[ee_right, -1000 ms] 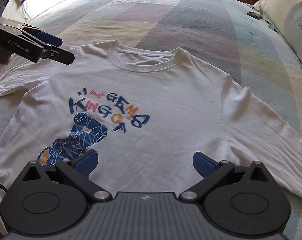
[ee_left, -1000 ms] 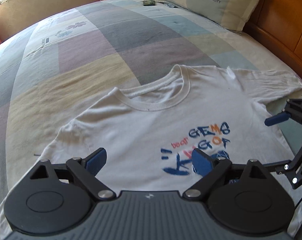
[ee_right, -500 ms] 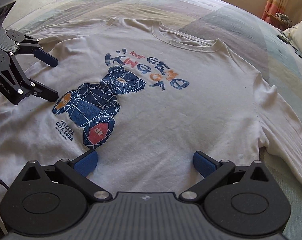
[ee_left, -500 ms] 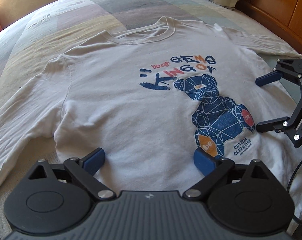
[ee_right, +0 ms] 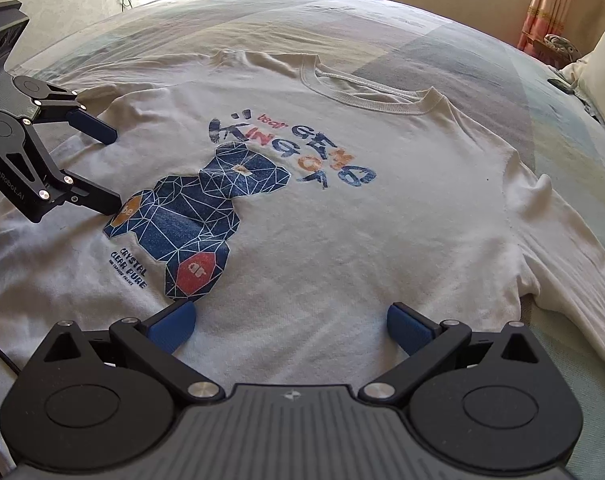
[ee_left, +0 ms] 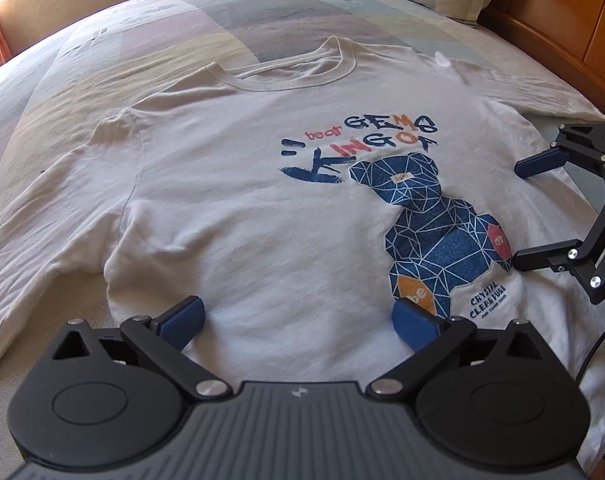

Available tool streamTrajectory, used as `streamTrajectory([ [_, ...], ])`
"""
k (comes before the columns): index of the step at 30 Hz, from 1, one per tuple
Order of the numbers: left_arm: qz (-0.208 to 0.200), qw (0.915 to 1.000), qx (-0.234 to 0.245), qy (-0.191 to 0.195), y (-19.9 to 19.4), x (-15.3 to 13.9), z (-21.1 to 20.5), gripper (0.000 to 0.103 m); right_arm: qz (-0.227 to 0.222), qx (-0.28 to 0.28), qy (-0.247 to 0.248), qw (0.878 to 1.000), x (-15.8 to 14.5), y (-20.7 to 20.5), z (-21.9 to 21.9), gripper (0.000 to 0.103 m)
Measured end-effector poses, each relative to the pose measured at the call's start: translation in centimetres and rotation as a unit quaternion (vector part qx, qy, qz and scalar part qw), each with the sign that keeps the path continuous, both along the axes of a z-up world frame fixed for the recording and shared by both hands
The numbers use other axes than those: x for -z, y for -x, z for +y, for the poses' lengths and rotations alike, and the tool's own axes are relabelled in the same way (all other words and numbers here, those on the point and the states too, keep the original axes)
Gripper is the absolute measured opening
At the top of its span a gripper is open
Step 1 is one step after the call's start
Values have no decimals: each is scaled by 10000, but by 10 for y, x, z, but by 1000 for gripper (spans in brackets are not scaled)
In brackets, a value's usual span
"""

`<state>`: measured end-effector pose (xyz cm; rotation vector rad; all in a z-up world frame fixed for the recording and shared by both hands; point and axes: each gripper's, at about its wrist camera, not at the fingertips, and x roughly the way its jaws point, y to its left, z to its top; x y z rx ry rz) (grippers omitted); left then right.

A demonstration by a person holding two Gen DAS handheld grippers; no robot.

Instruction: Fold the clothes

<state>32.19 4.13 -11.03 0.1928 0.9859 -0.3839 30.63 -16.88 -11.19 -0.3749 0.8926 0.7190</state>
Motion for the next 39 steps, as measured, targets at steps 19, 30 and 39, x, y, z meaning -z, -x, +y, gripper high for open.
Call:
streamTrajectory([
  [19, -1443, 9874, -290, 576, 103, -52, 6, 98, 726, 1087, -517, 9901, -37, 57, -11, 103],
  [30, -1626, 9849, -273, 524, 168, -53, -9, 98, -797, 1013, -925, 9873, -78, 177, -20, 103],
  [39, -1193, 9908, -402, 498, 180, 17, 1, 99, -672, 1160, -679, 9886, 9, 160, -4, 103],
])
